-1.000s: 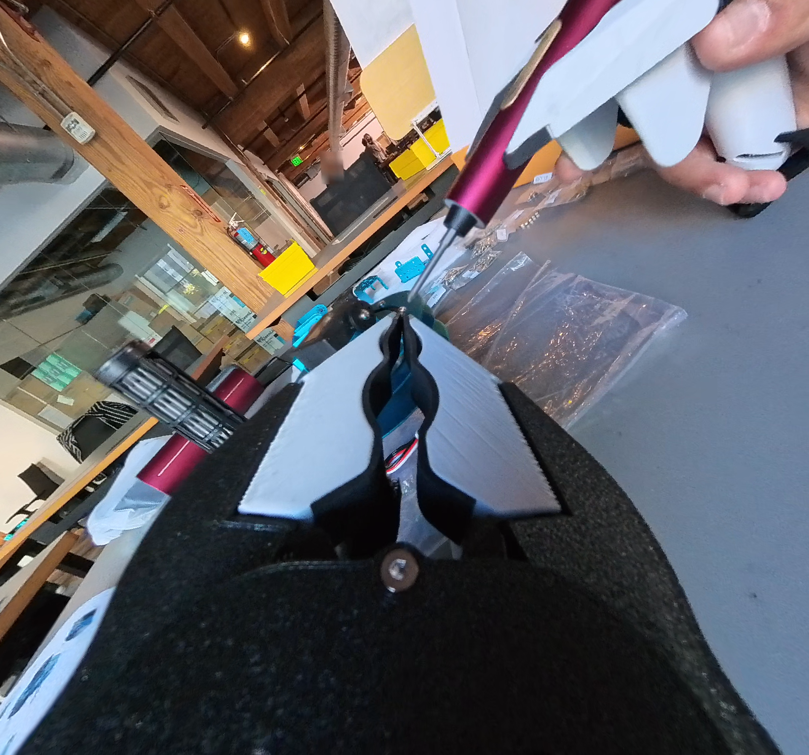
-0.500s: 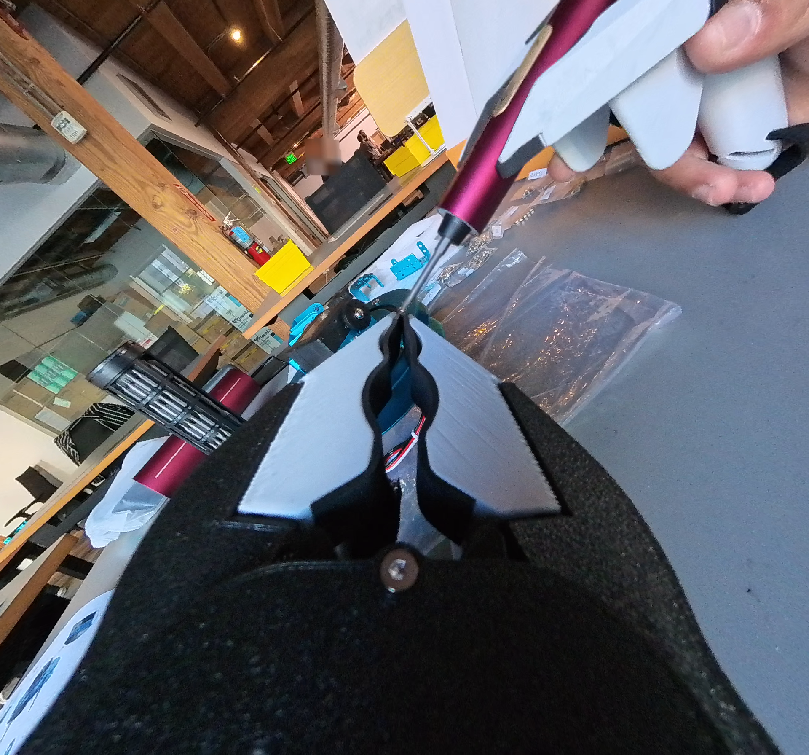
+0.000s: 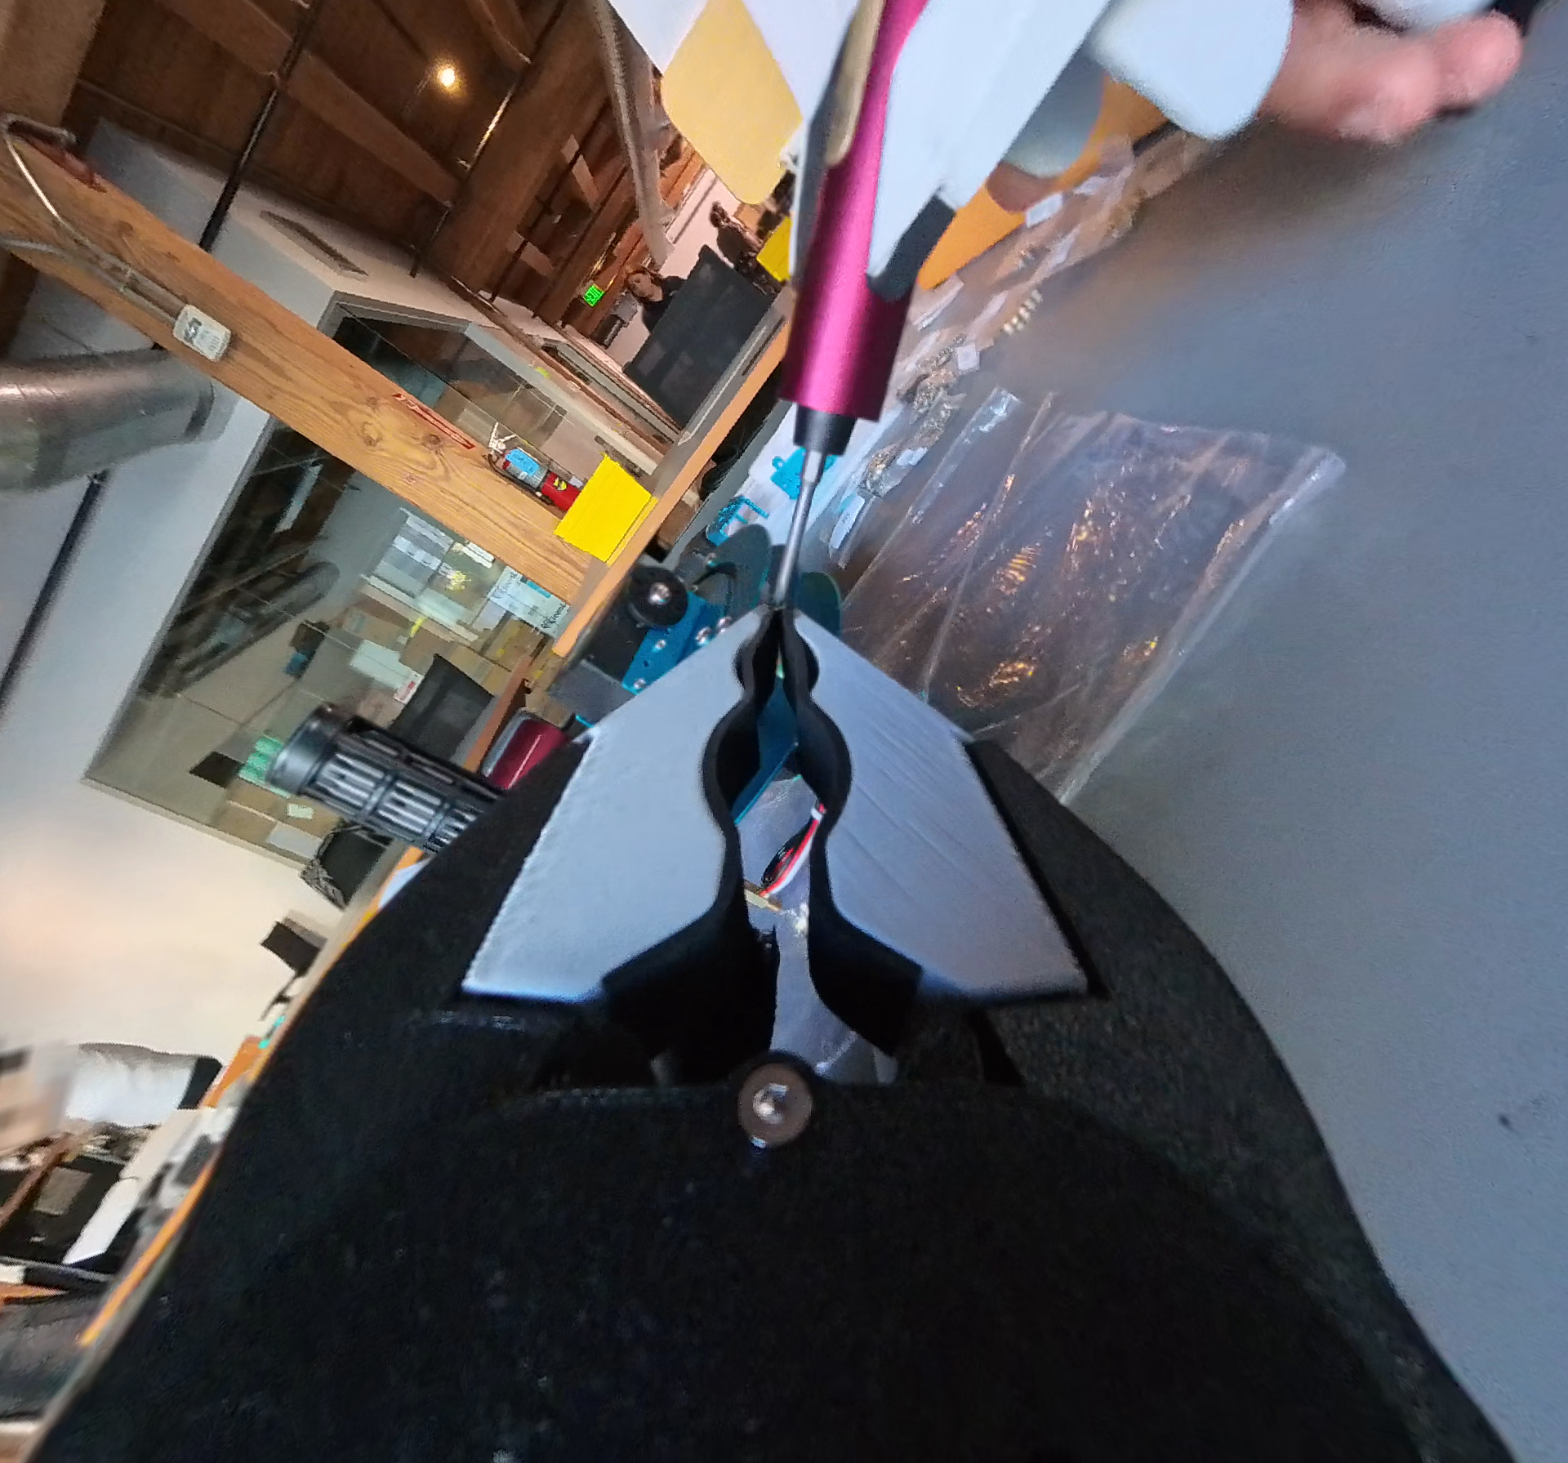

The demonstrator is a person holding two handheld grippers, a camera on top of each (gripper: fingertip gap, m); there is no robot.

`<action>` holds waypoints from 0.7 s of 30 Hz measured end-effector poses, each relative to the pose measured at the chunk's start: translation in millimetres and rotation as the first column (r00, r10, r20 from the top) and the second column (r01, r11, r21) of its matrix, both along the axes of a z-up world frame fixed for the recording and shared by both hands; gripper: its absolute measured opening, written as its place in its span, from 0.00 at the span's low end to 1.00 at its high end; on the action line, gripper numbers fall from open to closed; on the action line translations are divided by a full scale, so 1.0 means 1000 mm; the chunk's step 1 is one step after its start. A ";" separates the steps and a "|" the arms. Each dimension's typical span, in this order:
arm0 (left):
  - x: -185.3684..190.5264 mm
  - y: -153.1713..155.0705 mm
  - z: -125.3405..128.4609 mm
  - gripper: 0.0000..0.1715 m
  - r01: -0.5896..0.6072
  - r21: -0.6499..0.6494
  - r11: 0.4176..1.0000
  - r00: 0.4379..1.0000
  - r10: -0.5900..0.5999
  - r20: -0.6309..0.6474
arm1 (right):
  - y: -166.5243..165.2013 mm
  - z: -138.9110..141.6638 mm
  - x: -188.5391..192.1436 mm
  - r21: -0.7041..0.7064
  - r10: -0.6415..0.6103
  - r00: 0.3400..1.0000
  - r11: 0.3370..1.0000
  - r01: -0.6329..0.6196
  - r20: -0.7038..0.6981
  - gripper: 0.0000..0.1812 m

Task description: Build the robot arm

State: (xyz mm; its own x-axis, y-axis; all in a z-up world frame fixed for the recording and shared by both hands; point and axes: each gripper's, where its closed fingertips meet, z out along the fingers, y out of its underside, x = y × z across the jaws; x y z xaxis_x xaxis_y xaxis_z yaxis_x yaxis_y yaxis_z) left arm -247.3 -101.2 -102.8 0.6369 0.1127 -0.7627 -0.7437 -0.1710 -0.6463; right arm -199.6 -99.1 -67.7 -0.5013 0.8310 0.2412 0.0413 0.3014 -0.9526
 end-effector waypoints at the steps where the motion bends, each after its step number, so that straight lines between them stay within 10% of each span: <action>1: 0.001 0.001 -0.002 0.00 -0.001 -0.011 1.000 1.000 0.001 -0.019 | 0.000 -0.001 0.001 0.031 0.006 1.000 0.999 -0.007 0.009 0.12; 21: -0.002 0.004 -0.016 0.00 -0.070 -0.067 0.995 0.990 0.061 -0.124 | -0.005 -0.015 0.002 0.288 -0.046 0.998 0.956 0.054 -0.035 0.12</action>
State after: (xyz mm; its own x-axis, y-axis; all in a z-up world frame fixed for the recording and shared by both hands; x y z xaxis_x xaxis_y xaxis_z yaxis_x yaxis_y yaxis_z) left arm -249.3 -97.1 -119.0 0.5318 0.0936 -0.8417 -0.8018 -0.2641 -0.5360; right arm -197.5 -104.0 -83.0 -0.4504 0.7478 0.4878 0.0381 0.5619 -0.8263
